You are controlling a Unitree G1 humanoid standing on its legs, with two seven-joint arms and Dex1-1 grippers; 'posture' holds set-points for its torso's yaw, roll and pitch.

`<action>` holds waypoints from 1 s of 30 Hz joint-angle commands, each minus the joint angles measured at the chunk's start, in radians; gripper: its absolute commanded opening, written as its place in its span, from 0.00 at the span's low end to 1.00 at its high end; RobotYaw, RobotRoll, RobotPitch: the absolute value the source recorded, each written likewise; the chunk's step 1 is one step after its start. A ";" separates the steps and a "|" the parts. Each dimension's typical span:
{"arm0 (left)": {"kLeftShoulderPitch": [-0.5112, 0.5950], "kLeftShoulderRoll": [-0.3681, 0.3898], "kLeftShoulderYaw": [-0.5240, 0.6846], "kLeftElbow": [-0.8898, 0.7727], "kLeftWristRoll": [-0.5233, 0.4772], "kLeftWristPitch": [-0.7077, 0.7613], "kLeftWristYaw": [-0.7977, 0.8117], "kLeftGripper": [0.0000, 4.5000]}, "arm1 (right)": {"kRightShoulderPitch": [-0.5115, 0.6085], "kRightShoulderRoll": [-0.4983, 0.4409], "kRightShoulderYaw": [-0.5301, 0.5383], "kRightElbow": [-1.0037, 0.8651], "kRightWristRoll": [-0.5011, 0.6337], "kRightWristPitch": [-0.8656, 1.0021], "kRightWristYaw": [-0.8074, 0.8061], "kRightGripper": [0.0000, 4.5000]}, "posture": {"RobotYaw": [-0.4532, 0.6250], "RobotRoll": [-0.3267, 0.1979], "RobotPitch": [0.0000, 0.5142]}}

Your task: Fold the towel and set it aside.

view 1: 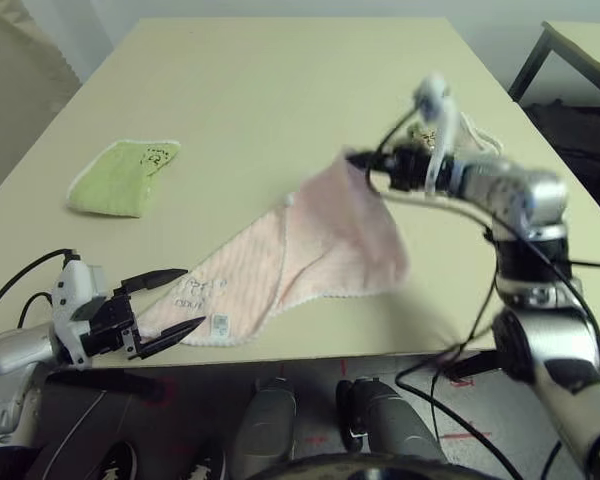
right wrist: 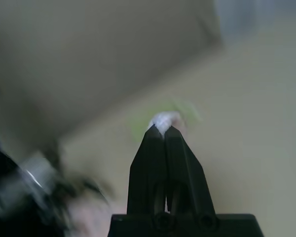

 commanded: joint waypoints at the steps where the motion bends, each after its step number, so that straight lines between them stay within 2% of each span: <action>1: -0.020 0.017 -0.016 0.031 0.020 -0.008 -0.005 1.00 | -0.113 0.047 -0.151 0.067 0.096 -0.025 -0.173 0.00 | 0.59 0.62 0.24; 4: -0.030 0.018 -0.018 0.038 0.019 -0.011 -0.004 1.00 | -0.140 0.007 -0.142 0.082 0.090 -0.032 -0.222 0.00 | 0.59 0.62 0.25; 7: -0.030 0.018 -0.017 0.041 0.018 -0.014 -0.004 1.00 | -0.101 -0.105 -0.036 0.066 0.040 -0.021 -0.178 0.00 | 0.59 0.62 0.25; 10: -0.025 0.018 -0.016 0.039 0.015 -0.017 -0.006 1.00 | -0.044 -0.289 0.108 0.051 0.007 0.054 -0.074 0.00 | 0.59 0.62 0.26; 12: -0.024 0.018 -0.017 0.035 0.012 -0.016 -0.007 1.00 | -0.019 -0.390 0.166 0.021 0.042 0.139 0.002 0.00 | 0.59 0.62 0.26; 14: -0.025 0.018 -0.021 0.026 0.008 -0.014 -0.010 1.00 | -0.025 -0.433 0.147 -0.011 0.145 0.260 0.068 0.00 | 0.58 0.62 0.26; 16: -0.028 0.019 -0.031 0.016 0.007 -0.011 -0.017 1.00 | -0.074 -0.397 0.055 -0.001 0.245 0.362 0.074 0.00 | 0.58 0.62 0.26; 19: -0.041 0.021 -0.061 -0.013 0.014 -0.005 -0.026 1.00 | -0.135 -0.309 -0.052 0.030 0.297 0.420 0.009 0.00 | 0.57 0.62 0.26; 22: -0.047 0.036 -0.106 -0.078 0.029 0.001 -0.033 1.00 | -0.136 -0.264 -0.092 0.020 0.300 0.439 -0.045 0.00 | 0.58 0.62 0.25; 27: -0.070 0.061 -0.156 -0.217 0.022 0.050 -0.022 1.00 | -0.124 -0.238 -0.113 0.014 0.310 0.432 -0.088 0.00 | 0.57 0.62 0.25; 28: -0.083 0.066 -0.151 -0.220 0.018 0.058 -0.017 1.00 | -0.157 -0.215 -0.155 0.041 0.340 0.424 -0.102 0.00 | 0.57 0.62 0.24; 30: -0.110 0.071 -0.127 -0.201 0.001 0.072 -0.007 1.00 | -0.292 -0.153 -0.290 0.157 0.432 0.332 -0.191 0.00 | 0.56 0.62 0.24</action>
